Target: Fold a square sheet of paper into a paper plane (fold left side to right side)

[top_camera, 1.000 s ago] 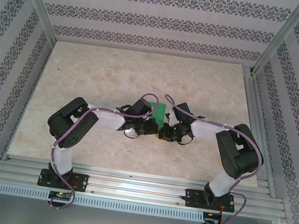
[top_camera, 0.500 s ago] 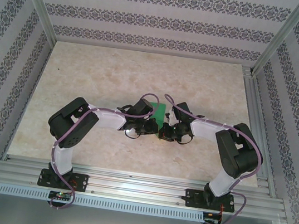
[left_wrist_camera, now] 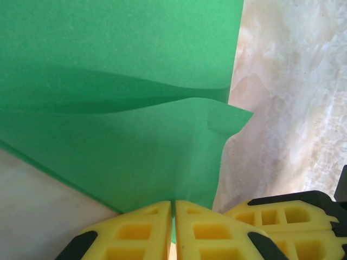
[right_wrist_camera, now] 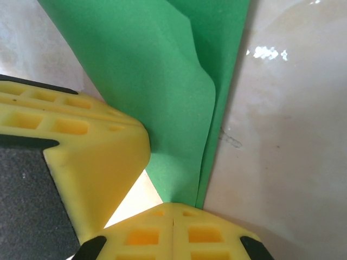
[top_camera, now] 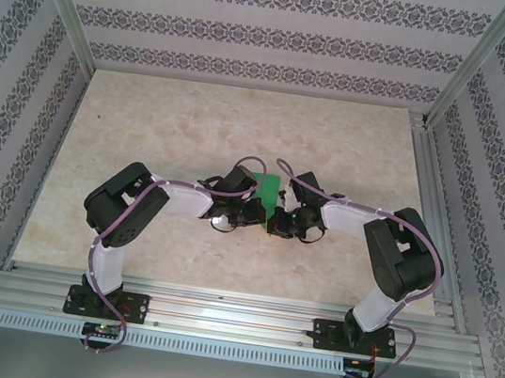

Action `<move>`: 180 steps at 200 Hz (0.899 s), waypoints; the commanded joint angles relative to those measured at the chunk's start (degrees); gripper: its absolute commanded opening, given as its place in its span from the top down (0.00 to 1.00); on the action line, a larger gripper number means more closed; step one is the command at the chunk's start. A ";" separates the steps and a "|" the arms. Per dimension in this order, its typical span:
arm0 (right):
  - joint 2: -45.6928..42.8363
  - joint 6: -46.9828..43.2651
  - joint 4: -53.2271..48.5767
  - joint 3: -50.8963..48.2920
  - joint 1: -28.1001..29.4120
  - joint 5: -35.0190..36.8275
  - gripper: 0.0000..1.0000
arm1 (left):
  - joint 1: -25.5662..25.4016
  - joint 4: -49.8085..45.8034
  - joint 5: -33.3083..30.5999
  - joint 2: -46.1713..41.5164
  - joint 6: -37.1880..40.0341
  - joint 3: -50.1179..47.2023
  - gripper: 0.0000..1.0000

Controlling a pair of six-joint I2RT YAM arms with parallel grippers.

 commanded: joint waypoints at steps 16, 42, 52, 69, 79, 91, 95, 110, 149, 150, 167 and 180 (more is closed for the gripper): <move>4.86 -2.44 -7.23 -2.73 1.86 9.02 0.96 | 5.67 -1.75 -12.99 1.82 0.94 1.02 0.85; 4.84 -2.54 -7.67 -2.72 1.85 9.38 0.96 | 7.20 -2.95 -13.39 1.33 2.02 2.61 0.83; 4.92 -2.54 -7.68 -2.73 1.91 9.38 0.96 | 7.69 -3.04 -13.33 1.57 2.21 3.17 0.83; 5.09 -2.59 -7.59 -2.82 1.95 9.29 0.96 | 8.62 -3.04 -13.53 2.37 2.62 4.14 0.83; 5.25 -2.54 -7.52 -2.86 1.94 9.27 0.96 | 9.11 -3.04 -13.31 2.93 2.77 4.54 0.83; 5.39 -2.56 -7.68 -2.90 1.95 9.21 0.96 | 9.57 -3.02 -13.48 3.42 2.86 4.76 0.83; 5.45 -2.54 -7.61 -2.92 1.95 9.19 0.96 | 9.66 -2.84 -13.64 3.55 2.92 4.80 0.83; 5.46 -2.55 -7.63 -2.90 1.95 9.03 0.96 | 10.24 -3.19 -13.81 4.21 3.43 4.99 0.83; 5.02 -2.66 -7.56 -2.99 2.00 9.03 0.96 | 12.70 -2.14 -13.64 3.45 4.12 2.70 0.84; 5.01 -2.68 -7.57 -2.99 2.02 9.03 0.96 | 12.74 -2.13 -13.65 3.33 4.15 2.62 0.84; 5.19 -2.66 -7.43 -2.91 2.03 8.90 0.96 | 13.69 -2.99 -13.57 0.63 5.94 2.54 0.83; 5.28 -2.59 -7.22 -2.83 2.04 8.63 0.96 | 13.82 -5.33 -14.05 -2.02 8.19 3.75 0.81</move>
